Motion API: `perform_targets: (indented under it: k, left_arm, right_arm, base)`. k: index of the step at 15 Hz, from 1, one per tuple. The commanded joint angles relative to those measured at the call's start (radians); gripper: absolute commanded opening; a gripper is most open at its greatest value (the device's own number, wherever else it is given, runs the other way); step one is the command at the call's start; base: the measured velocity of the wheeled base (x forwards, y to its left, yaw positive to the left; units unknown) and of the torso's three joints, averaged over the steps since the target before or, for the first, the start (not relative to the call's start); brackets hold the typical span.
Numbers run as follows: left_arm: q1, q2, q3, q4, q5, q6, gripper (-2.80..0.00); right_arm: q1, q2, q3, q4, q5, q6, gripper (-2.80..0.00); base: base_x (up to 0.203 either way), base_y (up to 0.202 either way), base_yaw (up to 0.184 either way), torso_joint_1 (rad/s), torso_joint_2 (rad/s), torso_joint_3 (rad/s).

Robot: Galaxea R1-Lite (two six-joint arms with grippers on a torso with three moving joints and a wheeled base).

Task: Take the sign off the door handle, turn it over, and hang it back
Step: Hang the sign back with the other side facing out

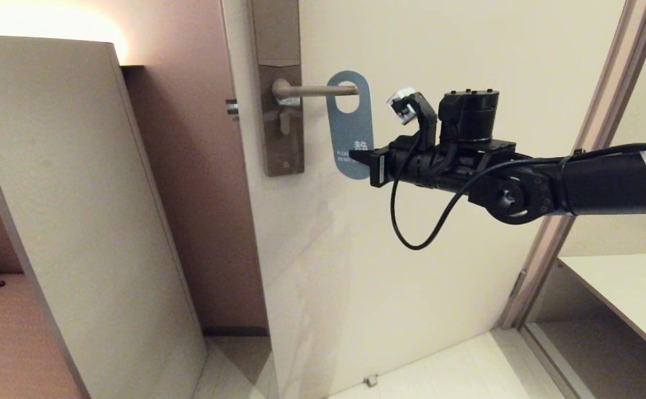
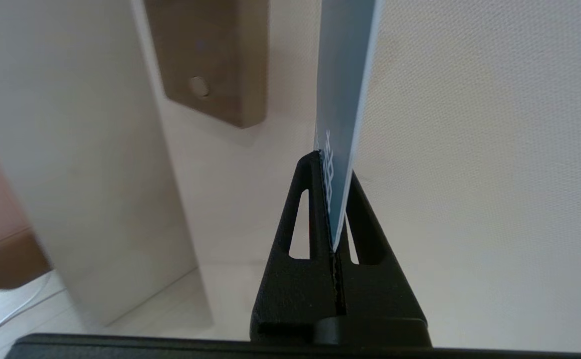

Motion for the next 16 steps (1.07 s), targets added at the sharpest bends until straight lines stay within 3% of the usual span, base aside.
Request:
perform_targets:
  k: [1, 16]
  left_arm:
    - [0.002, 0.005, 0.0, 0.0, 0.0, 0.0, -2.8]
    - [0.0, -0.023, 0.0, 0.0, 0.0, 0.0, -2.8]
  right_arm:
    - [0.016, -0.009, 0.003, -0.006, -0.057, 0.0, -2.8]
    - [0.087, -0.047, 0.021, -0.007, -0.087, 0.003, -2.8]
  base:
    - [0.0, 0.0, 0.0, 0.0, 0.0, 0.0]
    - [0.0, 0.0, 0.0, 0.0, 0.0, 0.0]
